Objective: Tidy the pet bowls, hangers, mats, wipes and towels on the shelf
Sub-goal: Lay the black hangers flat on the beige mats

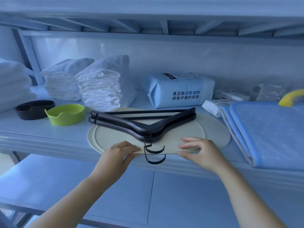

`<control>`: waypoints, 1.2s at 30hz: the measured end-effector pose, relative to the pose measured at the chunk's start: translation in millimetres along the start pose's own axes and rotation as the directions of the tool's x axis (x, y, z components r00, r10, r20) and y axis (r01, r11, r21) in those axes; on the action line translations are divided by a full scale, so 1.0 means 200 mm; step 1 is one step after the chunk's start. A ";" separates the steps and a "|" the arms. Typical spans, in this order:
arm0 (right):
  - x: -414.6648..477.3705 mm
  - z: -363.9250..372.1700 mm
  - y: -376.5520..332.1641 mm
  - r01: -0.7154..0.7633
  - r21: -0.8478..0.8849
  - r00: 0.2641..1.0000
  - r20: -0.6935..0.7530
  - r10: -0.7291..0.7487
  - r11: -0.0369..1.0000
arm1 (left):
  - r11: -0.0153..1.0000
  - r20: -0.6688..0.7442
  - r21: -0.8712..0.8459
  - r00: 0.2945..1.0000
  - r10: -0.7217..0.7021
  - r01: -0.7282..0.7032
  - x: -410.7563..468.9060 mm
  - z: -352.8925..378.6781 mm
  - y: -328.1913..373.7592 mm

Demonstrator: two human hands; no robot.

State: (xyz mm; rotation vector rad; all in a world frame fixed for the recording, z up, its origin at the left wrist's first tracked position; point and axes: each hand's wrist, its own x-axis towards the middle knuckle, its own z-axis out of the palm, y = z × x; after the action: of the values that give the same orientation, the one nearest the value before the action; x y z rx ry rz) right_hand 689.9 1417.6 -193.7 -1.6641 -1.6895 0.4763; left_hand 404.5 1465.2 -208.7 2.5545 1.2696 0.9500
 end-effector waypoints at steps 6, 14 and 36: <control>-0.01 -0.02 -0.04 -0.036 0.014 0.999 0.023 0.036 0.999 | 0.995 0.064 0.081 0.996 0.057 -0.062 0.05 -0.06 0.01; -0.04 0.04 -0.07 0.071 -0.185 0.979 -0.177 -0.104 0.980 | 0.990 0.125 0.097 0.988 0.088 -0.100 0.07 -0.18 -0.04; -0.27 0.17 -0.31 0.051 -0.283 0.973 -0.202 -0.112 0.958 | 0.979 0.192 -0.049 0.960 0.206 -0.200 -0.06 -0.30 -0.31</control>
State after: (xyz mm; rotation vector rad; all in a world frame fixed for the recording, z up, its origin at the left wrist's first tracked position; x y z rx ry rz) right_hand 617.7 1365.0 -185.5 -1.7602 -1.7117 0.0146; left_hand 322.4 1486.9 -189.8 2.7154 0.9495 0.7181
